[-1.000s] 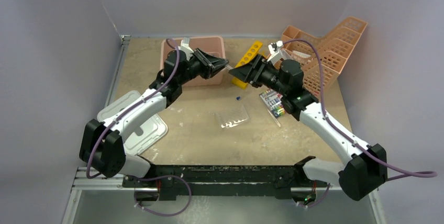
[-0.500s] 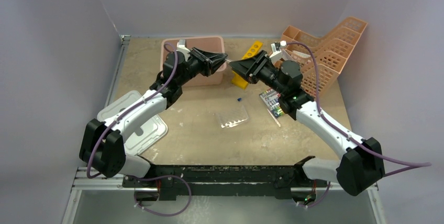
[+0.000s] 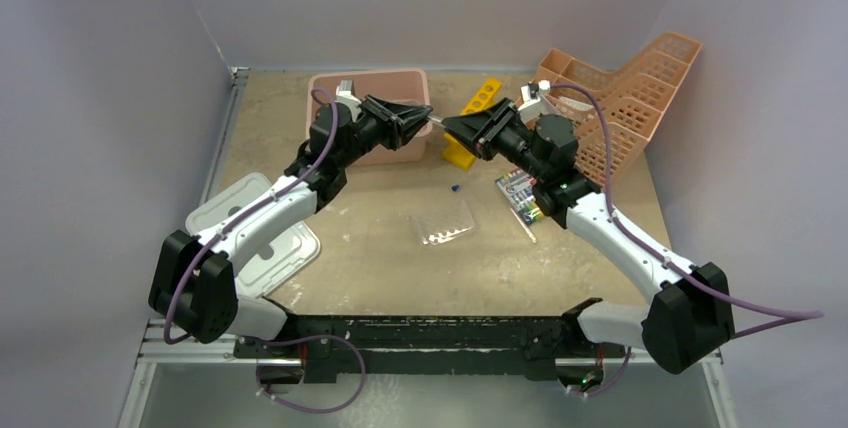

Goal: Organize the chemistry lab equipment

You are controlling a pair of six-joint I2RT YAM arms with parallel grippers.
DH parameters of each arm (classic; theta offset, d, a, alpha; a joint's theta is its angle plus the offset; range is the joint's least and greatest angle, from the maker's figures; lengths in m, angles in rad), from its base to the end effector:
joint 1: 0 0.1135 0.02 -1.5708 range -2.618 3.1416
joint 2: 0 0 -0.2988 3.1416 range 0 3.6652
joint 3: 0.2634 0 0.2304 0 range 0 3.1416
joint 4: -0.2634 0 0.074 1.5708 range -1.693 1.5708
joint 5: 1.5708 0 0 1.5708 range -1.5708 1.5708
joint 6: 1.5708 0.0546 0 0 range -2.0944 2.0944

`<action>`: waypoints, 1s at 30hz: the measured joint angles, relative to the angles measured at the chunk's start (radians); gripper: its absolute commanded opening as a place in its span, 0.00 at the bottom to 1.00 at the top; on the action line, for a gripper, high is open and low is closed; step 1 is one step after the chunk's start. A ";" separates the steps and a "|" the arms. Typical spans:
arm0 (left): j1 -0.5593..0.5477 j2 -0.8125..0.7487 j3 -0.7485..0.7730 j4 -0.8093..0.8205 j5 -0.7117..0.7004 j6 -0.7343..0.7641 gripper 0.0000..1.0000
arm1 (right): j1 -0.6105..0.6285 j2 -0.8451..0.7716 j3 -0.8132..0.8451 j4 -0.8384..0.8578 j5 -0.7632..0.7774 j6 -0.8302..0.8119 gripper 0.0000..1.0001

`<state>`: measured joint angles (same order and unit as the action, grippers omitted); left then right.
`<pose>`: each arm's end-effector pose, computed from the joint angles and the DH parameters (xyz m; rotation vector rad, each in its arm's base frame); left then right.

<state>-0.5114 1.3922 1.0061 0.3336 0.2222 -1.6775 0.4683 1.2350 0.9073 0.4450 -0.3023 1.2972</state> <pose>0.2755 -0.1684 0.3727 -0.9109 1.7601 -1.7627 0.2396 0.1394 0.3956 0.4101 1.6419 1.6106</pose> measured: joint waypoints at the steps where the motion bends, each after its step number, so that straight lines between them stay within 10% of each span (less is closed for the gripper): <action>1: 0.000 0.000 -0.003 0.001 0.000 -0.004 0.05 | -0.003 0.000 0.000 0.000 0.001 0.002 0.26; 7: 0.000 -0.002 -0.007 0.002 -0.002 -0.015 0.08 | -0.010 0.001 0.000 -0.011 -0.002 0.006 0.17; 16: 0.002 -0.005 -0.003 -0.056 -0.015 0.048 0.61 | -0.026 0.001 0.028 -0.108 -0.001 -0.072 0.16; 30: 0.063 -0.100 0.192 -0.655 -0.382 0.690 0.63 | -0.037 0.189 0.393 -0.886 0.090 -0.762 0.16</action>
<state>-0.4480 1.2922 1.1976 -0.3210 -0.1600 -0.9874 0.4309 1.4242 1.3006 -0.4408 -0.2123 0.5354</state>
